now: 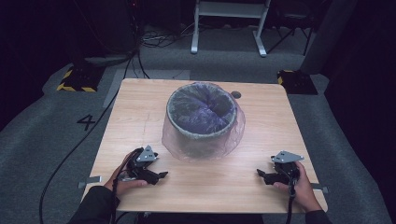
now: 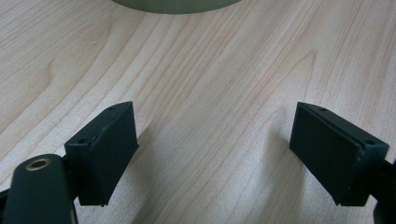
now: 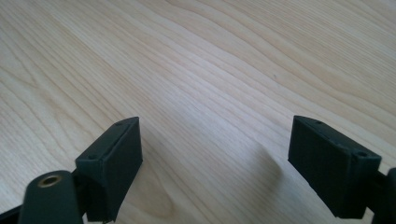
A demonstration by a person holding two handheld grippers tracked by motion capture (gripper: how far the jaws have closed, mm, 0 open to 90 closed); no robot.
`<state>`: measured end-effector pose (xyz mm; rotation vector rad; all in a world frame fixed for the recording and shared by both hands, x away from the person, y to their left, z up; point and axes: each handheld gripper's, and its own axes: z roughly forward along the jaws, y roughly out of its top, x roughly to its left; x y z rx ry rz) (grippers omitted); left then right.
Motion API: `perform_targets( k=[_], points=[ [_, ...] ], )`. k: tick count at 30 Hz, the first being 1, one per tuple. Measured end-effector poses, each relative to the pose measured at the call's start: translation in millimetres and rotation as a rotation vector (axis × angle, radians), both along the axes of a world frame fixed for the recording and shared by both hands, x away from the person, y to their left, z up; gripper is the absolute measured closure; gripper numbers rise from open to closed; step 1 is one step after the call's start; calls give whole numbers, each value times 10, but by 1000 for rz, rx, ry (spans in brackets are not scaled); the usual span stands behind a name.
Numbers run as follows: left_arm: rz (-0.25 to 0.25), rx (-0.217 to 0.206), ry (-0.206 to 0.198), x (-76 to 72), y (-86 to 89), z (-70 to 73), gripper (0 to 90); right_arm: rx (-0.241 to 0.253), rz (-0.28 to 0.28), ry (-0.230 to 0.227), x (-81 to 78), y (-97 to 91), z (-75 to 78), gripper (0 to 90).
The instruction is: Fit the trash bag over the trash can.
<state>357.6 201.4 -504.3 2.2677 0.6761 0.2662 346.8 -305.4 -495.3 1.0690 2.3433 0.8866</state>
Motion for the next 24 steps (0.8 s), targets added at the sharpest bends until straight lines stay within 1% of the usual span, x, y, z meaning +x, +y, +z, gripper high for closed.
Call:
perform_targets(
  k=[3, 6, 12, 15, 24],
  points=[
    [-1, 0, -2, 0, 0, 0, 146, 52, -33, -8, -51, -102, -46, 159],
    [0, 0, 0, 0, 0, 0, 146, 112, -69, 11, -83, -223, -87, 150],
    [7, -1, -1, 11, -8, -1, 146, 114, -102, 10, -130, -374, -88, 148],
    [8, 1, -1, 27, -14, 0, 145, 114, -102, 13, -114, -372, -89, 134],
    [7, 1, 0, 34, -18, 0, 145, 114, -99, 13, -110, -373, -89, 133]
  ],
)
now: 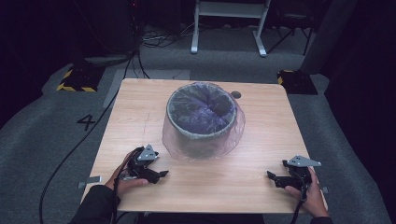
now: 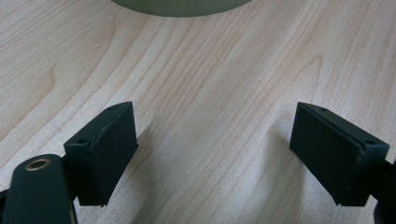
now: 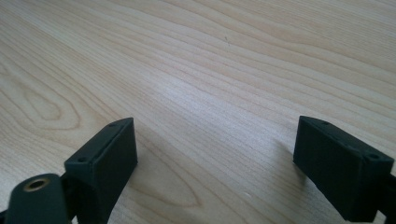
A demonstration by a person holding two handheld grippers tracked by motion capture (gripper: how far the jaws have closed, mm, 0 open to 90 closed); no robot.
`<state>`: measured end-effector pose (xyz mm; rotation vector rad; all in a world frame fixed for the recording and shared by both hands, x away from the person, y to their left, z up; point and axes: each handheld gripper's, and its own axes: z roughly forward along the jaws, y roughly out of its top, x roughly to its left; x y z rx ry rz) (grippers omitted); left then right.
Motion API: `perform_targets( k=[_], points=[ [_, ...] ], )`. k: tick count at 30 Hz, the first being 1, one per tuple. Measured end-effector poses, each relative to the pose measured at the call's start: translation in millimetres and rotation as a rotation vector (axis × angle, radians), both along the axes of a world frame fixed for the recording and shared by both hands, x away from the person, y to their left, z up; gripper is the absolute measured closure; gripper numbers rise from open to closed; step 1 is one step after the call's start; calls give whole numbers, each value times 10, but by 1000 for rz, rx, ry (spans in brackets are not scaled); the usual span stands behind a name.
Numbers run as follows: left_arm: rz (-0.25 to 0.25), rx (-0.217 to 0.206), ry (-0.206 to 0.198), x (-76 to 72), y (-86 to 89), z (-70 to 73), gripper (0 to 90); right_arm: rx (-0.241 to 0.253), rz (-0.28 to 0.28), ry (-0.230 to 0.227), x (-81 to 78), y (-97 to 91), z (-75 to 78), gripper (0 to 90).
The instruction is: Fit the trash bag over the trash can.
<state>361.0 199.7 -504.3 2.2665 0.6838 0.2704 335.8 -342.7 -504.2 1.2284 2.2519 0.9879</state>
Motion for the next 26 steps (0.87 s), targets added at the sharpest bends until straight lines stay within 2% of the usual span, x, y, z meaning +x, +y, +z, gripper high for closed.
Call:
perform_targets(
  k=[26],
  points=[
    [-7, 0, 0, 14, 0, 0, 145, -1, 1, 0, 4, -2, 0, 132]
  ],
)
